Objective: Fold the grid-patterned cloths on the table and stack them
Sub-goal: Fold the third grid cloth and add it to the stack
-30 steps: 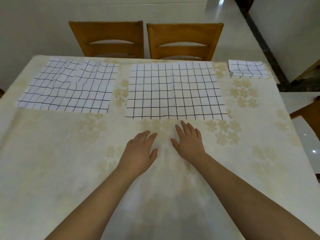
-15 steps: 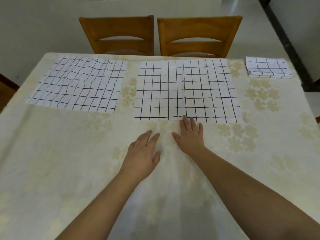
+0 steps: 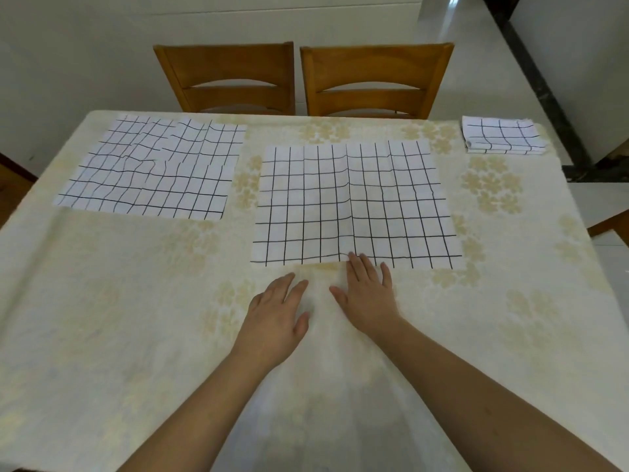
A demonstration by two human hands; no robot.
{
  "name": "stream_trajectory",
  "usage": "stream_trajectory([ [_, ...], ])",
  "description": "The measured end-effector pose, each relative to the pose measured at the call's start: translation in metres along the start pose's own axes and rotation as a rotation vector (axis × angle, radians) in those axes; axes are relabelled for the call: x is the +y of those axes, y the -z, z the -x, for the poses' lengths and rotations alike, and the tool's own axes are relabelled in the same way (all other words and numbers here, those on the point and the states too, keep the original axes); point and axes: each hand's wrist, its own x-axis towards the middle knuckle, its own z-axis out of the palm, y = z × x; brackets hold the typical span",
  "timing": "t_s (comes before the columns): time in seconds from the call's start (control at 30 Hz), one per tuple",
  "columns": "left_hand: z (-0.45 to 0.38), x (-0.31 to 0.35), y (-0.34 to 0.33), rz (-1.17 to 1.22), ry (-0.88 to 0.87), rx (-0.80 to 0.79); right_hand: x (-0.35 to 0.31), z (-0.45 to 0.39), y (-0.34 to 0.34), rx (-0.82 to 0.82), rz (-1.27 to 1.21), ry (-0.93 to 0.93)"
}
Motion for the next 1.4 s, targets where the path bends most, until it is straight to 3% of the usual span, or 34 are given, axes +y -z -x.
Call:
stream_trajectory([
  [0.13, 0.022, 0.007, -0.004, 0.002, -0.025, -0.019, -0.008, 0.047, -0.007, -0.080, 0.027, 0.022],
  [0.3, 0.059, 0.010, -0.015, 0.004, -0.067, -0.028, -0.028, 0.123, -0.025, -0.022, -0.004, 0.018],
  [0.73, 0.118, 0.016, -0.029, -0.008, -0.169, -0.181, -0.078, 0.276, -0.047, -0.062, -0.011, 0.092],
  [0.9, 0.107, 0.016, -0.027, -0.011, -0.190, -0.204, -0.077, 0.283, -0.040, 0.016, -0.019, 0.094],
  [1.03, 0.084, 0.018, -0.023, 0.005, -0.152, -0.210, -0.077, 0.262, -0.032, 0.109, -0.114, -0.078],
  [1.17, 0.054, 0.024, -0.022, 0.106, -0.073, -0.222, -0.073, 0.234, -0.037, 0.071, -0.202, -0.273],
  [1.4, 0.000, 0.040, -0.030, 0.166, 0.106, -0.199, -0.075, 0.203, -0.042, 0.057, -0.242, -0.410],
])
